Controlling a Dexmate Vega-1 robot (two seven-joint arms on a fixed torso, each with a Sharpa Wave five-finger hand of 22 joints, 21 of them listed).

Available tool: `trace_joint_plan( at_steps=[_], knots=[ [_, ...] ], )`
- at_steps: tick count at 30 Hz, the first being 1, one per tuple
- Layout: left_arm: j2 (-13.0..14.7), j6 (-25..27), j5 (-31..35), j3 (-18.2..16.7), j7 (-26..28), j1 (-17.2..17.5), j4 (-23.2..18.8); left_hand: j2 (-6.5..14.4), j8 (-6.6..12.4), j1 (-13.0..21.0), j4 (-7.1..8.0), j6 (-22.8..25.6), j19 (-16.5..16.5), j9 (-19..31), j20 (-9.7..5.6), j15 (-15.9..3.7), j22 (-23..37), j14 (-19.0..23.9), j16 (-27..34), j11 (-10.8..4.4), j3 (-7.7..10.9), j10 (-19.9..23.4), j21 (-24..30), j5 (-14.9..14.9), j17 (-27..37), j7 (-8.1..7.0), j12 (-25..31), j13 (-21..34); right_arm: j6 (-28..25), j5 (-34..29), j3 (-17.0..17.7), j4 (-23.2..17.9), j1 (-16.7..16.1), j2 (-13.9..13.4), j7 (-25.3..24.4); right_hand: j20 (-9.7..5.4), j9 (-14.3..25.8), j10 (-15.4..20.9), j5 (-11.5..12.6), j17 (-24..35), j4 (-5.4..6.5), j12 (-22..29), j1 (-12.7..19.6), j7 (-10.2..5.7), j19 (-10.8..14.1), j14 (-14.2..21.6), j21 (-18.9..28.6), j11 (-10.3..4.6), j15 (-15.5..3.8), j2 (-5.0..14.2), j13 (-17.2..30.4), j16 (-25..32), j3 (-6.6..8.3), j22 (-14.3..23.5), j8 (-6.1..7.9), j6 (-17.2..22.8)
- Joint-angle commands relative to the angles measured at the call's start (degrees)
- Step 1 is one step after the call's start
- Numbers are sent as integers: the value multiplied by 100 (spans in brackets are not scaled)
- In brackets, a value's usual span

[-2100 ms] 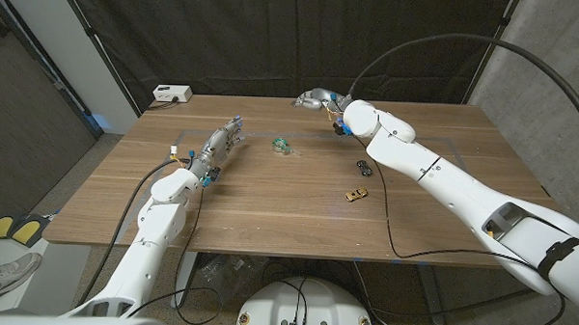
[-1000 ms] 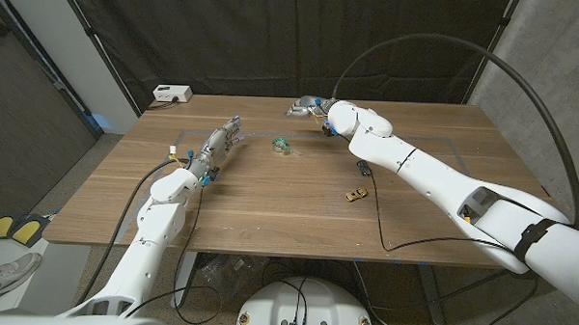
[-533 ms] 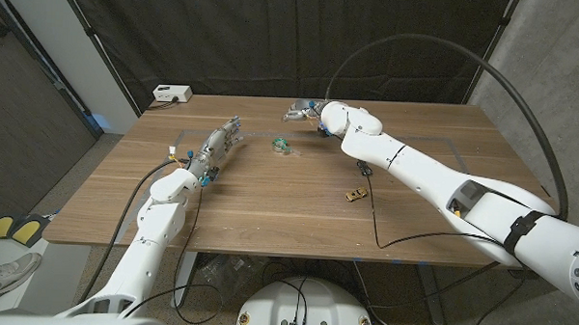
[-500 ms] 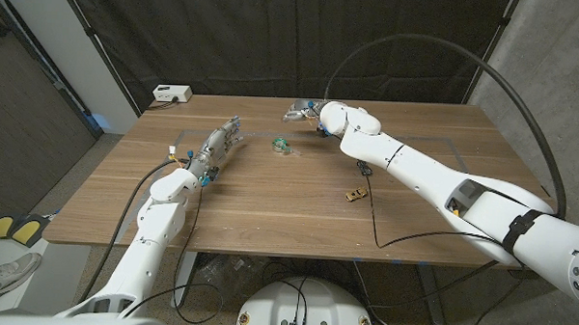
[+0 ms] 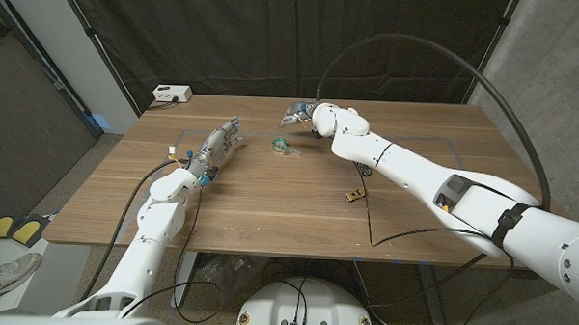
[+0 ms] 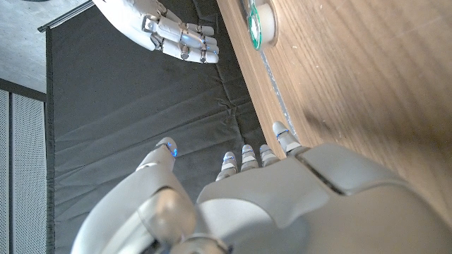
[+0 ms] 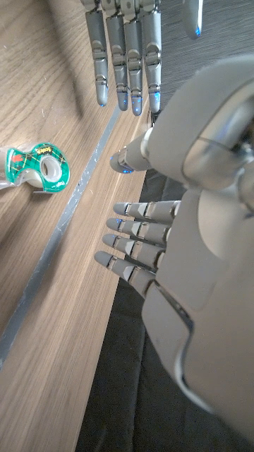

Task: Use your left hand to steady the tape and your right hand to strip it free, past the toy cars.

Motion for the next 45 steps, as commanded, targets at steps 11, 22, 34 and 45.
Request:
trace_joint_plan(
  at_steps=[11, 22, 34, 45],
  knots=[
    [-46, 89, 90, -41, -39, -123, 82, 12, 13, -44, 39, 86, -140, 31, 38, -6, 29, 23, 30, -21, -26, 33, -34, -17, 9, -18, 17, 12, 284, -546, -303, 1078, 103, 538, -699, -152, 35, 771, 196, 27, 36, 164, 798, -215, 552, 882, 187, -245, -602, -457, 22, 119, -175, 31, 146, 773],
    [-86, 106, 126, -64, -53, -185, 167, 21, 13, -67, 57, 97, -141, 32, 38, 2, 29, 27, 30, -17, -38, 43, -39, -18, 10, -13, 19, 12, 368, -711, -391, 1468, 174, 716, -825, -293, 35, 1145, 293, 54, 72, 225, 1016, -387, 760, 1362, 269, -372, -829, -628, 34, 176, -198, 43, 214, 1168],
    [-118, 108, 171, -95, -72, -237, 233, 32, 11, -98, 81, 109, -142, 32, 41, 5, 30, 25, 29, -17, -54, 49, -46, -19, 11, -5, 19, 12, 578, -709, -467, 2037, 319, 957, -790, -276, 37, 1357, 337, 101, 163, 247, 917, -440, 854, 1556, 312, -418, -907, -845, 46, 187, -359, 48, 221, 1344],
    [-139, 106, 179, -124, -102, -246, 251, 41, 10, -129, 105, 118, -141, 32, 40, 1, 32, 36, 34, -15, -69, 48, -49, -20, 13, -3, 17, 12, 823, -721, -579, 2707, 469, 1254, -972, -269, 39, 1444, 398, 121, 169, 248, 972, -439, 861, 1618, 317, -419, -913, -828, 52, 178, -356, 49, 226, 1443]
  ],
)
